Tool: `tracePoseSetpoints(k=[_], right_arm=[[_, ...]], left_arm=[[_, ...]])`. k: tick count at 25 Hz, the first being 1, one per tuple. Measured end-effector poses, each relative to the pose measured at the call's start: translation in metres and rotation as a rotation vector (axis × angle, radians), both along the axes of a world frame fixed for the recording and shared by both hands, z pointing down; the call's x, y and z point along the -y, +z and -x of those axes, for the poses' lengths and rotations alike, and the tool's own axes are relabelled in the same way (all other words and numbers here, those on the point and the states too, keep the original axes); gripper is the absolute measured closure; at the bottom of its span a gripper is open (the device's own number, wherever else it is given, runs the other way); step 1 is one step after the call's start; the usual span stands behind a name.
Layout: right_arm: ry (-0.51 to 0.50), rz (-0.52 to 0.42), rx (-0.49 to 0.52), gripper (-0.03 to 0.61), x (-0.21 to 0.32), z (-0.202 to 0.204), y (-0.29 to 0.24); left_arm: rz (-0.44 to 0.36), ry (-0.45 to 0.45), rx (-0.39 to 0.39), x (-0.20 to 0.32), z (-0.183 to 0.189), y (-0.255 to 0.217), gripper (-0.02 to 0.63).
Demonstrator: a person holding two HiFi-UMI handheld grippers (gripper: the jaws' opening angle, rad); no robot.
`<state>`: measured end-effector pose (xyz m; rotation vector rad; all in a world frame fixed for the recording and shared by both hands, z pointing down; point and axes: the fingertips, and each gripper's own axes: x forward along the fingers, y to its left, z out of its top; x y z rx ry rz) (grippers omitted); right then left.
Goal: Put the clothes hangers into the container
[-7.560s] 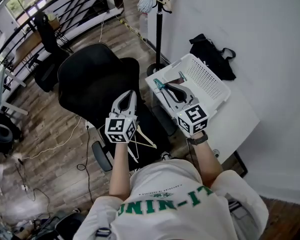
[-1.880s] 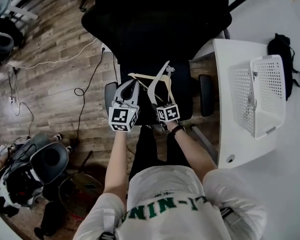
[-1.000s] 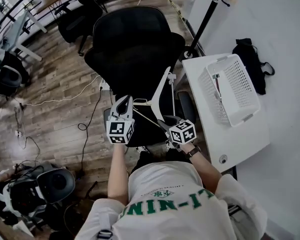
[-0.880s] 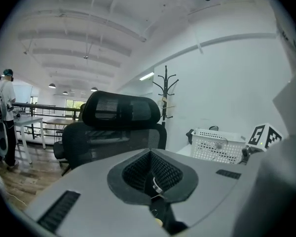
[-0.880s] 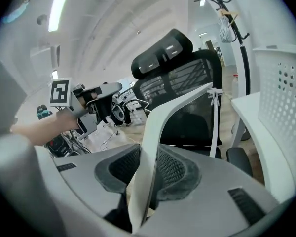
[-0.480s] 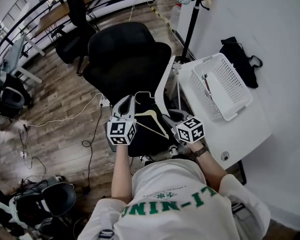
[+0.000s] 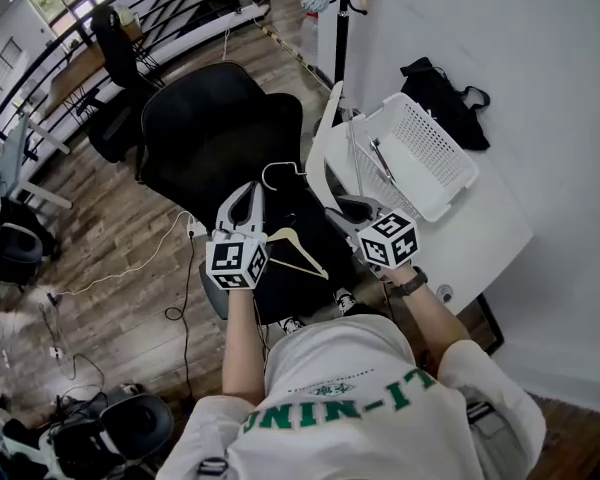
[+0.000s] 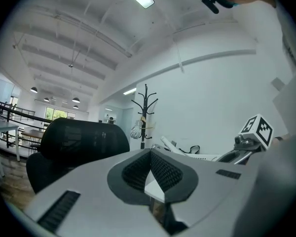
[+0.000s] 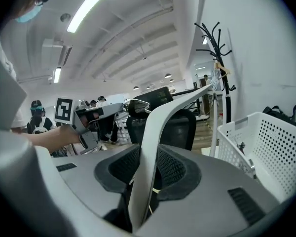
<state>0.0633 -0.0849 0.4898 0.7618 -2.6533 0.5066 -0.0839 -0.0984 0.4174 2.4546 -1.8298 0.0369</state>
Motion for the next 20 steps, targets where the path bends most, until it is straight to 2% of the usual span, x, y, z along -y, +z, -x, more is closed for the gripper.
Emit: tracePoseSetpoints(k=[4,9,15,20], right_arm=[[0.05,-0.026,-0.009,0.453,0.011,-0.032,-0.02],[0.109,-0.034,-0.076,0.451,0.024,-0.082,-0.031],[0.159,0.054,-0.156,0.451,0.043,-0.146,-0.026],[0.147,0.191,-0.194,0.451,0.058,-0.185,-0.014]], left_arm=[[-0.022,0.055,0.014,0.009,-0.026,-0.013,0.6],[-0.044,0.118,0.006,0.024,-0.057,-0.025,0.6],[-0.058,0.195,-0.003,0.043,-0.101,-0.032,0.6],[-0.055,0.245,-0.009,0.055,-0.13,-0.028,0.6]])
